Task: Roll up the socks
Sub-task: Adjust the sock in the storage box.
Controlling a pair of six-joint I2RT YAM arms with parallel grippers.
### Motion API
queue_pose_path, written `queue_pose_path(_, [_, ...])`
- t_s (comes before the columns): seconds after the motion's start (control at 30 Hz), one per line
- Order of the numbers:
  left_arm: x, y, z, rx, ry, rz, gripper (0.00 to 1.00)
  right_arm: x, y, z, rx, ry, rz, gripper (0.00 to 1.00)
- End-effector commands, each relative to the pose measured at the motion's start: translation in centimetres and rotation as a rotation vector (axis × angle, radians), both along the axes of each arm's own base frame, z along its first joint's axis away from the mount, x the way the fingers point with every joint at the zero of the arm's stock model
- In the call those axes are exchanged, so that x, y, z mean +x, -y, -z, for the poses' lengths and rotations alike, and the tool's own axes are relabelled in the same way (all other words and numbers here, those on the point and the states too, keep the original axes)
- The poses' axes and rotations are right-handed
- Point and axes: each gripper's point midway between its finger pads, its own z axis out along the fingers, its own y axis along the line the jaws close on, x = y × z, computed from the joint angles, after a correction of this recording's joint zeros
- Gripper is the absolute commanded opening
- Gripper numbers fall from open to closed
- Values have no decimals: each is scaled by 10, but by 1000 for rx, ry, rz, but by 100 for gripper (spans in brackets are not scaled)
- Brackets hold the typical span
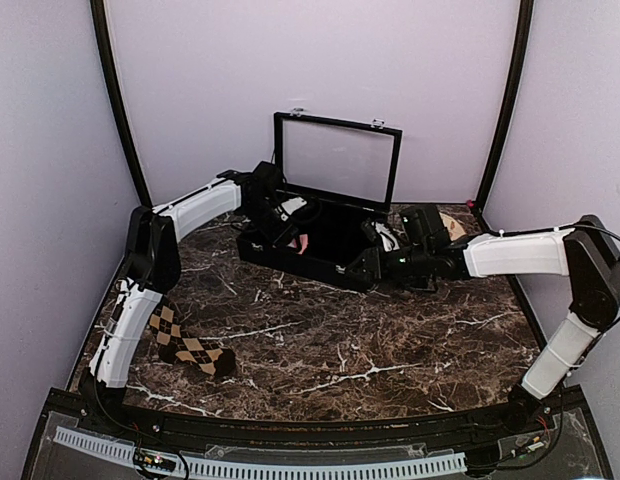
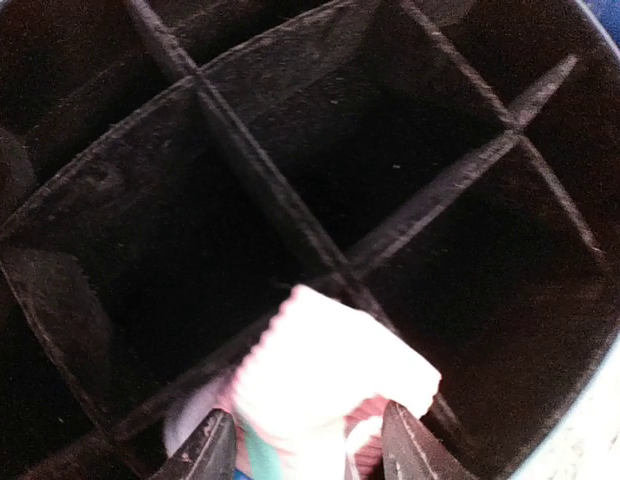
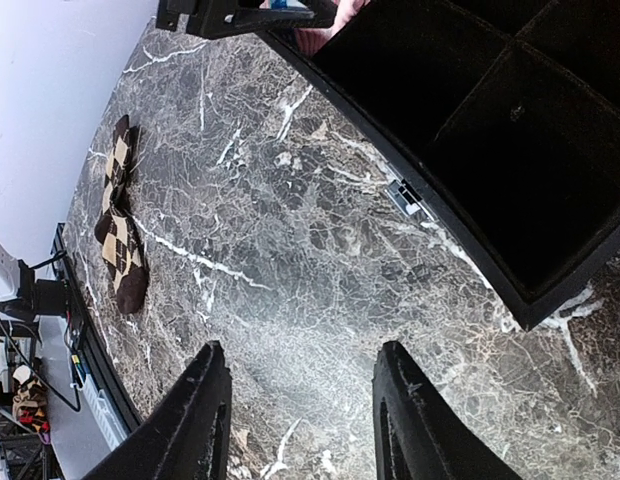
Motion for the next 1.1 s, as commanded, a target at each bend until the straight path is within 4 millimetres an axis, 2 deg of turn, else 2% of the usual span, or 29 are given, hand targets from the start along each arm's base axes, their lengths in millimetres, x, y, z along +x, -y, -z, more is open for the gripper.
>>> queue_pose_path(0.0, [-23, 7, -54, -60, -3, 19, 52, 1, -3, -15, 38, 44, 1, 45])
queue_pose_path(0.17, [-15, 7, -79, -83, 64, 1, 53, 1, -1, -12, 30, 40, 7, 45])
queue_pose_path(0.2, [-15, 8, -84, -90, 75, 1, 53, 0, 0, -21, 43, 59, 8, 45])
queue_pose_path(0.27, [-12, 7, -92, -97, 98, -8, 53, -1, 0, -26, 49, 67, 10, 45])
queue_pose_path(0.53, [-5, -6, -102, -50, 163, -66, 50, -3, 1, -32, 55, 82, 13, 45])
queue_pose_path(0.63, [-6, -21, -100, -5, 176, -129, 48, -5, -1, -32, 50, 91, 6, 45])
queue_pose_path(0.7, [-7, -32, -110, 4, 212, -179, 48, -7, -3, -32, 43, 100, -2, 45])
queue_pose_path(0.83, [-17, -59, -113, 8, 253, -302, 47, -14, -15, -32, 7, 140, -31, 45])
queue_pose_path(1.0, [-46, -100, -111, -31, 301, -495, 47, -30, -41, -32, -23, 188, -104, 45])
queue_pose_path(1.07, [-68, -121, -97, -33, 288, -583, 47, -39, -54, -31, -27, 198, -145, 45])
